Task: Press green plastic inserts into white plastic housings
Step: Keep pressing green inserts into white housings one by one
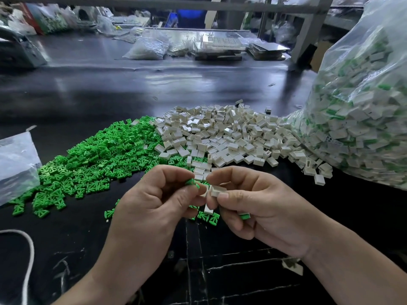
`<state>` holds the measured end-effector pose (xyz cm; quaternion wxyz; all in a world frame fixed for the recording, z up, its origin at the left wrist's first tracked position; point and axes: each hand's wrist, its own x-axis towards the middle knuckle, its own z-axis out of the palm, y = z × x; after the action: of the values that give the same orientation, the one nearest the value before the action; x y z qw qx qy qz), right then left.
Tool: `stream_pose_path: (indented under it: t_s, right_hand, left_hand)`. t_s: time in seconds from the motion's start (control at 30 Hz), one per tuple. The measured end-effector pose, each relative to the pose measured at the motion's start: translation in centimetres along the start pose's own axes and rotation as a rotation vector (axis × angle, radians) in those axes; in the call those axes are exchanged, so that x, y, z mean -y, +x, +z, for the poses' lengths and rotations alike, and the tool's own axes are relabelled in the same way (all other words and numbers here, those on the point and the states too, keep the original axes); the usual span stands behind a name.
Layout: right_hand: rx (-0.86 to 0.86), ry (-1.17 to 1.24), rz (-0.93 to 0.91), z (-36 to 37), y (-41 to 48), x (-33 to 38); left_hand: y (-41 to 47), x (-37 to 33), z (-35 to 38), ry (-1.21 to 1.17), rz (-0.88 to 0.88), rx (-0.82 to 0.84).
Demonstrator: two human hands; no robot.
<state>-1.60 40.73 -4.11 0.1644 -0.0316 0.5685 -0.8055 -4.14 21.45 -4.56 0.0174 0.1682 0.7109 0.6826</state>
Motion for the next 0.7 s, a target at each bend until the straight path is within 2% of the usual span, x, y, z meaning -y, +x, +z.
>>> stream_pose_path:
  t_s: [0.2,0.43,0.7]
  right_hand:
    - [0.027,-0.017,0.003,0.02,-0.08,0.14]
    - [-0.066,-0.009,-0.03,0.31,0.03,-0.16]
    - [-0.052,-0.138,-0.048,0.5,-0.03,-0.46]
  left_hand:
    - [-0.09,-0.04,-0.09,0.026,-0.028,-0.042]
    - [0.02,-0.21,-0.05,-0.268,-0.219,0.032]
    - [0.06,-0.32,0.14,-0.301,-0.253,0.048]
